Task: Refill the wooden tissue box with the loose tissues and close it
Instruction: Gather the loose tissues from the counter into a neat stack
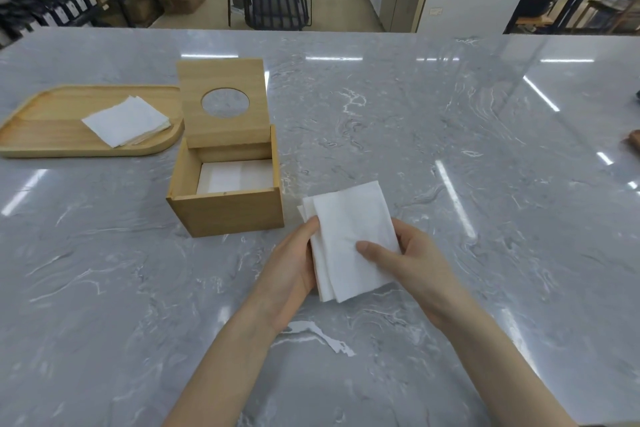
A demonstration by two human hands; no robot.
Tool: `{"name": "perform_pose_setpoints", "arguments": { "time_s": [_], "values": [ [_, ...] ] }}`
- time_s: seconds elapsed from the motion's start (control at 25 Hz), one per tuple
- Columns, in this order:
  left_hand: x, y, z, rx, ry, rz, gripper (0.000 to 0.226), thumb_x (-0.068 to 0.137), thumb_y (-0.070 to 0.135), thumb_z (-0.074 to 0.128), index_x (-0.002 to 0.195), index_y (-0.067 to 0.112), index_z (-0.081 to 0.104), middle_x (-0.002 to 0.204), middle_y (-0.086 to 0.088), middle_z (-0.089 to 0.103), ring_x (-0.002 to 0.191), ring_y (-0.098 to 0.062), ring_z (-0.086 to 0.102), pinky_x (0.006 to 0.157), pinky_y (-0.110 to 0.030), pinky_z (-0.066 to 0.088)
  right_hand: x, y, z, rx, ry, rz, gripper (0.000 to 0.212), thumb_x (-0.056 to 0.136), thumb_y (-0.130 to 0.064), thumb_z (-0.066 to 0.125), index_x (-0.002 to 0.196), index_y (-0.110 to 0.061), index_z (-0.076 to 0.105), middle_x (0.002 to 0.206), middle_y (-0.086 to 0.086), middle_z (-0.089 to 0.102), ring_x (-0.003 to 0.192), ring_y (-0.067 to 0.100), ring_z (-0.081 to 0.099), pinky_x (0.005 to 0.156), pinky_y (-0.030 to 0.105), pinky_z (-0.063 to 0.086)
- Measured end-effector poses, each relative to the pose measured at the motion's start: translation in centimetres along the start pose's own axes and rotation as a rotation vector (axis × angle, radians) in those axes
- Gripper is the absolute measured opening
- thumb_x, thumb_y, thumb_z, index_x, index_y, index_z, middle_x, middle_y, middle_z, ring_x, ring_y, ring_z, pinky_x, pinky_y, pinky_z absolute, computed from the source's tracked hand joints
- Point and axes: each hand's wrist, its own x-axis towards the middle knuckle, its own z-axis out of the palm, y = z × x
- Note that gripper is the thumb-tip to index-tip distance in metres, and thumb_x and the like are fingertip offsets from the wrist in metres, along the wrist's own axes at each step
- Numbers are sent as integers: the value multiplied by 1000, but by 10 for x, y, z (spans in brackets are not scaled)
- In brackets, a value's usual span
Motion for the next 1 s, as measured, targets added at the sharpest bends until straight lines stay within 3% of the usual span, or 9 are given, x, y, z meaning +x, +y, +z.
{"name": "perform_pose_setpoints", "arguments": {
  "time_s": [0.12, 0.24, 0.44, 0.52, 0.68, 0.76, 0.88, 1.0],
  "values": [
    [2, -2, 0, -28, -14, 9, 38, 93, 38, 34, 117, 20, 58, 115, -4, 67, 105, -17, 64, 90, -37, 50, 0, 2, 4, 0, -5, -6, 14, 80, -14, 66, 83, -28, 63, 84, -11, 69, 66, -7, 63, 58, 10, 50],
    [0, -3, 0, -37, -30, 30, 29, 91, 34, 41, 106, 21, 62, 107, -2, 71, 100, -16, 66, 85, -34, 54, -1, 3, 6, -40, 29, -19, 13, 79, -17, 66, 83, -28, 61, 82, -11, 68, 62, -10, 61, 52, 6, 47],
    [-3, -7, 1, 156, 59, 81, 16, 92, 15, 46, 96, 21, 61, 103, -3, 70, 95, -16, 66, 80, -30, 54, -3, 4, 11, -77, 64, -34, 14, 80, -15, 65, 86, -25, 58, 81, -12, 64, 59, -14, 59, 49, 4, 44],
    [-5, -6, 3, 173, 64, 89, 18, 93, 15, 45, 93, 22, 62, 100, 0, 71, 94, -15, 66, 82, -30, 54, -4, 3, 11, -112, 70, -39, 9, 82, -18, 63, 90, -20, 58, 81, -11, 64, 60, -11, 58, 52, 6, 45],
    [-11, 1, 3, 148, 57, 135, 21, 93, 15, 44, 90, 23, 63, 84, 11, 75, 87, -8, 69, 77, -26, 55, -7, -6, 2, -94, 39, 22, 16, 89, -28, 51, 88, -16, 62, 80, -1, 66, 74, 11, 58, 68, 25, 46],
    [-14, 10, 1, 77, 35, 162, 20, 92, 14, 44, 93, 22, 63, 87, 11, 75, 88, -7, 68, 75, -23, 56, -6, -13, -3, -58, 59, 17, 19, 90, -27, 49, 92, -14, 64, 87, 6, 68, 81, 14, 60, 73, 28, 52],
    [-21, 27, -6, -62, -12, 203, 21, 91, 14, 44, 99, 20, 63, 97, 6, 75, 96, -11, 67, 76, -23, 57, -6, -20, -1, 38, 11, 14, 26, 88, -28, 54, 111, -16, 59, 105, -1, 68, 92, 8, 63, 78, 17, 53],
    [-29, 40, -9, -157, -41, 236, 24, 91, 14, 43, 103, 20, 63, 104, 3, 73, 101, -14, 66, 78, -26, 57, -5, -23, 15, 163, -143, 78, 34, 85, -30, 56, 115, -17, 58, 114, 1, 68, 105, 13, 63, 94, 30, 51]
  ]
}}
